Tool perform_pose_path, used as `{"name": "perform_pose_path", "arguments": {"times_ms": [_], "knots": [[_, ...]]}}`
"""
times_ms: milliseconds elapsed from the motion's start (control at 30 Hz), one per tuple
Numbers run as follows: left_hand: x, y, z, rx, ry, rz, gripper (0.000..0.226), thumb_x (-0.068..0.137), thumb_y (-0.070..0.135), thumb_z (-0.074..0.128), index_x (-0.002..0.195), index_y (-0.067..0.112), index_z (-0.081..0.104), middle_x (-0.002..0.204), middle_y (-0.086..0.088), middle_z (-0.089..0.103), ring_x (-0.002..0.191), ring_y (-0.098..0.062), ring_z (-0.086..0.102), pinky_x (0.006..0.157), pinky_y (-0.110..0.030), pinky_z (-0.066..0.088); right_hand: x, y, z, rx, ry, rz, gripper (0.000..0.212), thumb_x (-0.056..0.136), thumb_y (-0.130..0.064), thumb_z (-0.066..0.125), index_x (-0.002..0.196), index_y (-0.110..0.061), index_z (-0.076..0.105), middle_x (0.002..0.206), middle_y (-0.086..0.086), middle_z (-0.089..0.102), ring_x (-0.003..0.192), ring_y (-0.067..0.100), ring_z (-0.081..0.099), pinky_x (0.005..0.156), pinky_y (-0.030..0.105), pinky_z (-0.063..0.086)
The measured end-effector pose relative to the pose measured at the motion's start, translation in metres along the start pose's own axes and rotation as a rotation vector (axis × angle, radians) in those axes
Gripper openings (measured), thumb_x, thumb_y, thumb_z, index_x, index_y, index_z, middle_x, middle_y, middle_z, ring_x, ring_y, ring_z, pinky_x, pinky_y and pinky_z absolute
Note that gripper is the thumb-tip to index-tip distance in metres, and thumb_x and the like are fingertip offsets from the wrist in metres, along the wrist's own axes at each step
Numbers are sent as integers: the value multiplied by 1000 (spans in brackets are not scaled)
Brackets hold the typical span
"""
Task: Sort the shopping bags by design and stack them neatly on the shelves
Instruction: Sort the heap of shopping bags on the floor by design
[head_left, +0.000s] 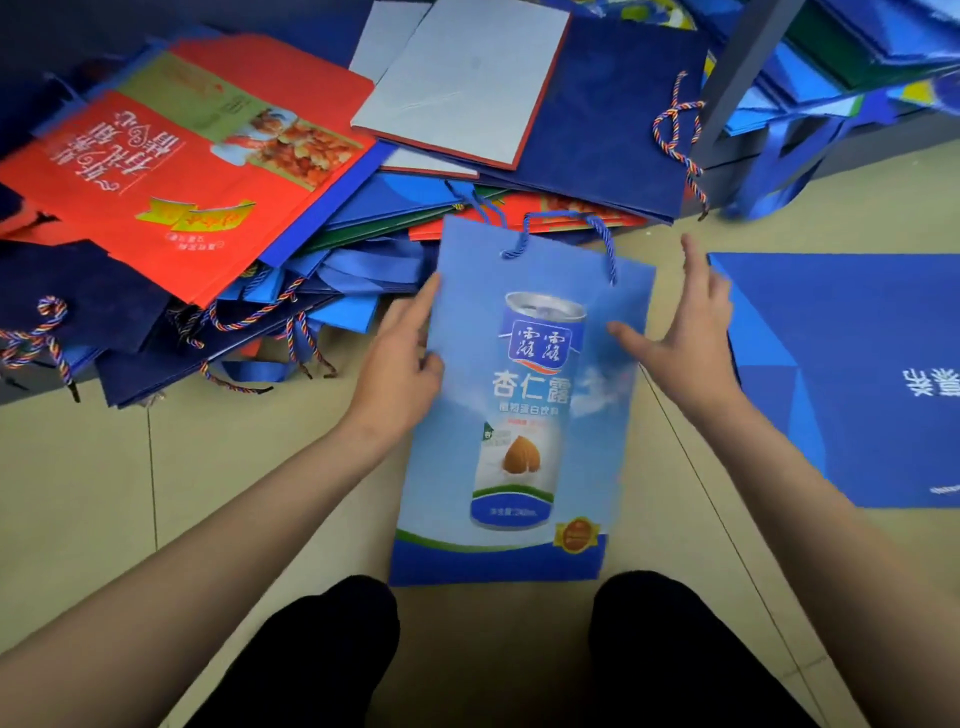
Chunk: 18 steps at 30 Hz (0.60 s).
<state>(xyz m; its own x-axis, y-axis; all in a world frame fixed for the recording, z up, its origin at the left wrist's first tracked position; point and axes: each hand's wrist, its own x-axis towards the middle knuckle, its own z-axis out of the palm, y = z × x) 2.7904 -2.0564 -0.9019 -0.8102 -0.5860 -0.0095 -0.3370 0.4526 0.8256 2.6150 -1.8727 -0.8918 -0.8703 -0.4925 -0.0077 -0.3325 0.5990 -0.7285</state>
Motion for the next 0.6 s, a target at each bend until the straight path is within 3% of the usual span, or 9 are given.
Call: {"name": "perform_pose_path", "arguments": {"times_ms": [100,167,267,367,433,500,600], "knots": [[19,14,-19,131,-242,307,72,76,-4,39,145,14,30,105,0,44,83,-12,44,78,-15,39,10,-32,-10,-436,-96,-513,99,70,-24,80,150,-23,21,155,13,15,141,35,16,113,48,17],[34,14,-25,225,-369,396,70,78,-8,41,144,14,34,103,1,48,84,-10,46,77,-13,36,17,-52,-3,-526,-279,-585,85,77,-25,74,148,-25,27,155,6,21,142,30,16,114,51,14],[36,11,-17,192,-374,284,66,85,-13,46,141,21,39,110,8,57,97,-27,58,88,-28,42,21,-56,19,-509,-526,-421,48,89,-19,61,135,-20,48,135,7,52,125,26,45,103,34,28],[26,-7,-11,315,-296,255,53,85,0,47,137,12,47,124,-6,57,113,-30,53,99,-30,35,11,-29,26,-324,-549,-236,25,90,-11,58,115,-12,61,112,13,65,103,28,56,81,26,35],[14,-26,-14,525,-228,274,57,78,10,42,134,10,50,134,-11,52,123,-32,46,103,-37,31,7,-4,15,-292,-471,-124,25,90,-7,57,115,-9,61,110,15,65,102,31,57,80,27,36],[-1,-44,-13,623,-198,269,58,76,10,44,133,8,52,141,-12,46,130,-33,41,104,-45,32,7,20,2,-417,-495,-40,31,91,-7,54,122,-9,57,115,15,63,105,32,55,79,28,37],[-24,-66,-5,685,-343,99,58,86,7,50,142,13,39,152,-8,29,138,-29,28,109,-43,28,4,39,1,-590,-647,47,45,91,-17,56,134,-17,46,125,15,57,112,31,52,87,35,42]]}}
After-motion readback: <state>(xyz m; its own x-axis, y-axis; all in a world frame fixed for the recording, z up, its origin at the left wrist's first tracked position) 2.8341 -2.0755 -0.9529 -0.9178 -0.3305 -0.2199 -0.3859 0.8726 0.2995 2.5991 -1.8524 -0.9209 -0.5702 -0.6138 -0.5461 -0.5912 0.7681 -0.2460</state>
